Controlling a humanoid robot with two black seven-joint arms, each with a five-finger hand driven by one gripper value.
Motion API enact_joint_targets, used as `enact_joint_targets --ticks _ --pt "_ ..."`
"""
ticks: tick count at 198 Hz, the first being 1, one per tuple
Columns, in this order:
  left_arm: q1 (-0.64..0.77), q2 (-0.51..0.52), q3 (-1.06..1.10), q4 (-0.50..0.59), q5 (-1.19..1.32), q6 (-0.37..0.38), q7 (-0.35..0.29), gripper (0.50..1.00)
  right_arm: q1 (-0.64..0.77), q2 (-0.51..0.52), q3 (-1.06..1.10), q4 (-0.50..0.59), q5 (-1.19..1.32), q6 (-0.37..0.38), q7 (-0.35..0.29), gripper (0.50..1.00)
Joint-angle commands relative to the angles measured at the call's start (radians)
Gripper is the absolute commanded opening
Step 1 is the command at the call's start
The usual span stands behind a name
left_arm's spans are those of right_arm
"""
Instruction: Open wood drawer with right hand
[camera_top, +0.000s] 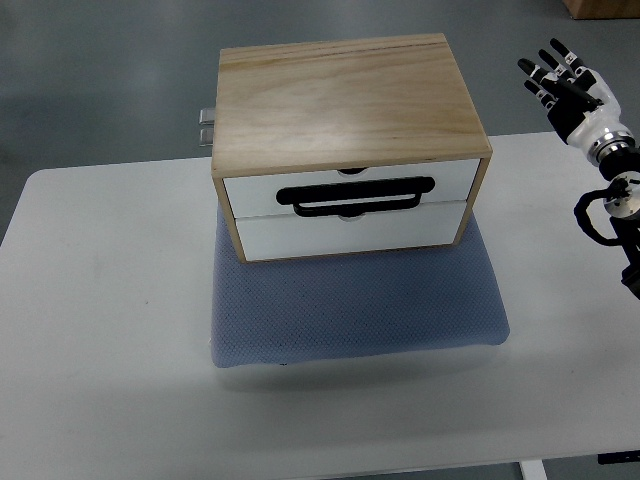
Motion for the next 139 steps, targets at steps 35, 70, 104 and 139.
enact_joint_targets --ticks 35,70,104,139 --pt "0.000 0.000 0.000 0.000 0.001 0.000 0.000 1.000 0.012 -0.029 -0.017 0.003 0.007 0.000 0.002 0.936" --pt "0.000 0.000 0.000 0.000 -0.001 0.000 0.000 1.000 0.060 -0.147 -0.152 0.008 0.159 0.000 0.049 0.934" --pt "0.000 0.000 0.000 0.000 -0.001 0.000 0.000 1.000 0.200 -0.305 -0.474 0.023 0.459 0.002 0.132 0.934" --pt "0.000 0.000 0.000 0.000 -0.001 0.000 0.000 1.000 0.411 -0.447 -0.827 0.110 0.663 0.029 0.155 0.934"
